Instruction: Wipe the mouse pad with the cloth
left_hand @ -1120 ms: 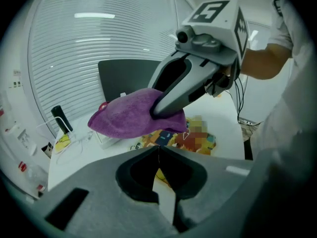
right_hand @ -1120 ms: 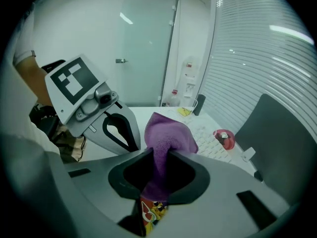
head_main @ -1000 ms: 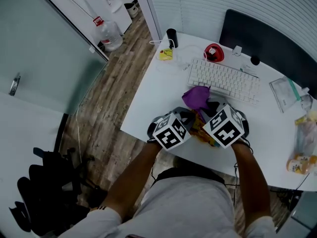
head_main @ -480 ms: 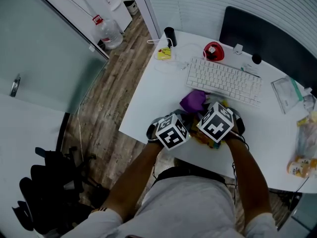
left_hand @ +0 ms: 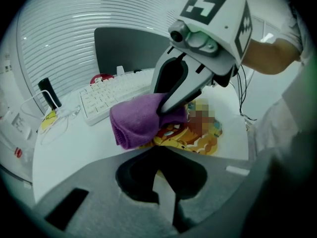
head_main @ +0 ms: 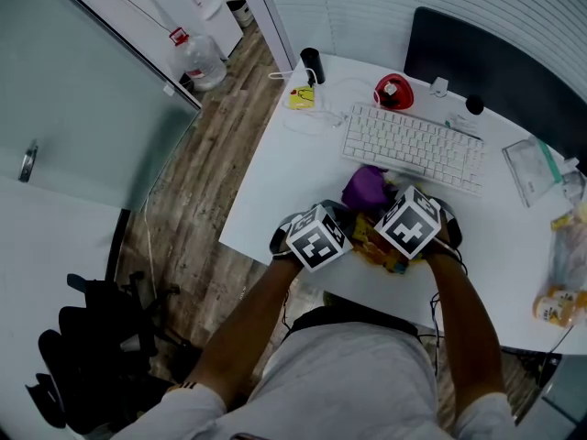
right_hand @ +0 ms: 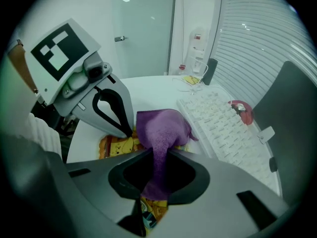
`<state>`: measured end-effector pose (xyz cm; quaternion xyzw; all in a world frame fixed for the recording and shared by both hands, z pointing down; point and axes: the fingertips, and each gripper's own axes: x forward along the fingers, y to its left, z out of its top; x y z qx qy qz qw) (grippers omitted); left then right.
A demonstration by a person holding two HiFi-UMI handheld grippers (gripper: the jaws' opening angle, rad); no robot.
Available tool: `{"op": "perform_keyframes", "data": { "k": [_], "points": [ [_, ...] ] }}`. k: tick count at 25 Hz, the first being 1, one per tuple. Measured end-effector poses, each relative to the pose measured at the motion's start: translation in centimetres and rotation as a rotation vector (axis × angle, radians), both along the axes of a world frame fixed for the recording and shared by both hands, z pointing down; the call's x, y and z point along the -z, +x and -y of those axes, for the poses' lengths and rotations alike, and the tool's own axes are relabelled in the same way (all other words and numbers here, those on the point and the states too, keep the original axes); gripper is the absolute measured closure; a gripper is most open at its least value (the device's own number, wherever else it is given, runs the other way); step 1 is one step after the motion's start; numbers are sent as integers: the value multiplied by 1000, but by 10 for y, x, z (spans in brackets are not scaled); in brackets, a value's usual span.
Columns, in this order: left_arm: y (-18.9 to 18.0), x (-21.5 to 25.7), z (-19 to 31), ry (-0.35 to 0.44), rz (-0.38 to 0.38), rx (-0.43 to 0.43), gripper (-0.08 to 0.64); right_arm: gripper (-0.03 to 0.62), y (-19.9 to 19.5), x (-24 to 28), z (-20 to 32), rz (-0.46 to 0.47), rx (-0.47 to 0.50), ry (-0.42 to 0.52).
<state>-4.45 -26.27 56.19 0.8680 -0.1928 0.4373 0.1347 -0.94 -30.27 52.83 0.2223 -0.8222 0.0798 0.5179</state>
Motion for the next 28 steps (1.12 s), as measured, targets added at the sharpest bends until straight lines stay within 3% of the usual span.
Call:
{"op": "perform_keyframes", "data": {
  "k": [6, 11, 17, 24, 28],
  "points": [
    [-2, 0, 3, -4, 4, 23, 544, 523, 34, -14, 9, -10, -63, 29],
    [-2, -5, 4, 5, -1, 24, 543, 523, 70, -12, -2, -43, -127, -31],
    [-2, -1, 4, 0, 2, 37, 543, 523, 115, -24, -1, -23, -234, -4],
    [-3, -6, 4, 3, -4, 41, 543, 522, 154, -12, -20, -64, -327, -30],
    [-3, -15, 8, 20, -13, 31, 543, 523, 163, -1, -28, -68, -349, -1]
  ]
}}
